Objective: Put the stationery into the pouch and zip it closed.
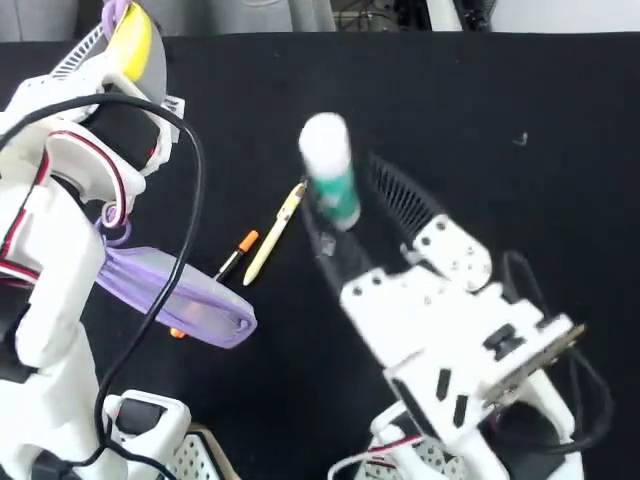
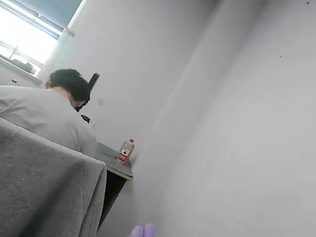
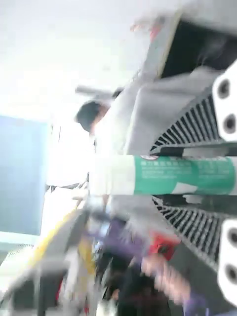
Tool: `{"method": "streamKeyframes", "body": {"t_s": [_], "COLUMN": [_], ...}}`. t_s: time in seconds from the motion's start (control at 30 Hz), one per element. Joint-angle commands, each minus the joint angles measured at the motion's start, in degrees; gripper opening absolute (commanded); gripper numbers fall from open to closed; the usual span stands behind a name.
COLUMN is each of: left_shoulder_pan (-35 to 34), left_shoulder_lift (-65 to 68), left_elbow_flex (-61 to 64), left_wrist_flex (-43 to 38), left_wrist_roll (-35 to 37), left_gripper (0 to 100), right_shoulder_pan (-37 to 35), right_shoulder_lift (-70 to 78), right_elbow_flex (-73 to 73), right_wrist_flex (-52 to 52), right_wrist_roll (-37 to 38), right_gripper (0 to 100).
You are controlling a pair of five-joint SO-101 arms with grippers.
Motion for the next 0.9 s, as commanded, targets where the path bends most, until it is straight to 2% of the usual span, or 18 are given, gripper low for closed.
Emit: {"method": "streamKeyframes", "body": {"t_s": [0.0,0.2,0.33,0.6,0.77,0.87], "left_shoulder_pan": [-0.1,-0.2,-0.4,-4.2,-6.6,-7.9], "left_shoulder_lift": [-0.6,-0.6,-0.6,-0.6,-0.6,-0.6], "left_elbow_flex": [2.9,6.5,10.0,17.6,18.9,18.9], "left_wrist_flex": [-1.4,-2.3,-7.9,-18.5,-19.7,-19.7], "left_wrist_roll": [0.8,0.8,0.8,1.2,9.3,11.4], "left_gripper": [3,3,3,3,3,3], "right_shoulder_pan": [-9.2,-15.4,-16.9,-24.9,-26.5,-27.9], "right_shoulder_lift": [-5.9,-9.3,-9.6,-9.7,-9.8,-9.8], "right_elbow_flex": [5.2,12.6,15.1,15.7,19.5,22.5], "right_wrist_flex": [-1.7,-4.0,-7.7,-8.2,-12.2,-15.0], "right_wrist_roll": [-0.4,-0.1,-0.5,-0.1,-0.1,0.0], "right_gripper": [1.1,1.1,1.1,1.1,1.1,1.1]}}
